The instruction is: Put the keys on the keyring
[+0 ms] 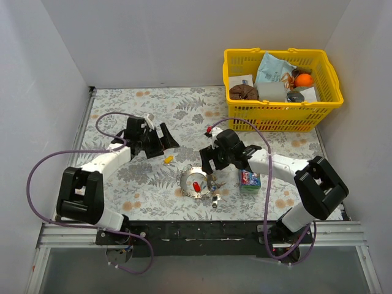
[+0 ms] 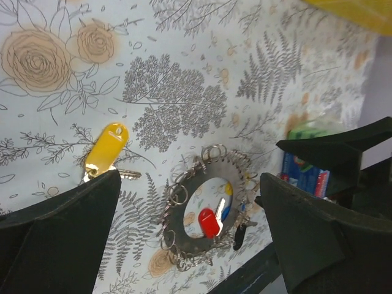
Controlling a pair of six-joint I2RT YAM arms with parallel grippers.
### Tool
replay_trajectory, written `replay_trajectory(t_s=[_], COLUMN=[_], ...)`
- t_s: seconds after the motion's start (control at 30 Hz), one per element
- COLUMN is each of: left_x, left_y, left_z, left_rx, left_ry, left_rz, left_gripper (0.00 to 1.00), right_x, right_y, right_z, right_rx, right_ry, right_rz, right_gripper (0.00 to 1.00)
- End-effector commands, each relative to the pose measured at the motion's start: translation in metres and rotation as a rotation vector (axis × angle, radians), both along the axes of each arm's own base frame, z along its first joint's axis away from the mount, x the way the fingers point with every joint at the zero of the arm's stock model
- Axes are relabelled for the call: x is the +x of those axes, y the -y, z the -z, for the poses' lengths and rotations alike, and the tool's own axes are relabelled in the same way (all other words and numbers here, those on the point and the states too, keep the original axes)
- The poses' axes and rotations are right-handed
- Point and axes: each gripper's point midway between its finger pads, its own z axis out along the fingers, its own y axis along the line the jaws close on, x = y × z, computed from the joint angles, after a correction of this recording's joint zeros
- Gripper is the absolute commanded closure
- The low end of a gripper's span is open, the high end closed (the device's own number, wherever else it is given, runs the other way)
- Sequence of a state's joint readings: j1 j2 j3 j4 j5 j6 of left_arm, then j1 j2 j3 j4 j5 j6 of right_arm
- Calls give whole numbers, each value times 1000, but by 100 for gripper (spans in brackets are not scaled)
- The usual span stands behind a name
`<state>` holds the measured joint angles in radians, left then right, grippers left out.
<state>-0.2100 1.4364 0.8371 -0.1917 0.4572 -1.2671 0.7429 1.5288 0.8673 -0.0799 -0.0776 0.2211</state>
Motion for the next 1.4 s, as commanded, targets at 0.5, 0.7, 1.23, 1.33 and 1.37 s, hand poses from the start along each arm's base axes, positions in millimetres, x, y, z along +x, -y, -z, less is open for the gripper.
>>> replay_trajectory(t_s=[0.5,0.7,1.23,1.33,1.37], left_x=[-31,-23,-31,-36,-39], left_y=[34,8,1,6,7], left_z=[6,-28,-72,-54,-49], left_rx=[214,231,148,161,165], left_ry=[-19,132,290,219,198], left_rz=[85,-122,-162,-118,-106], left_gripper=[2,2,2,2,2], right_x=[-41,-62,-46,-50,-54], right_y=[-11,-24,-38,-44,-51], right_z=[-10,-17,-27,-24,-28], right_rx=[-16,27,24,22,17], right_ry=[13,37,72,62,81], right_rz=[-120,-186,-166,-191,-225], right_gripper=[27,27,27,27,27])
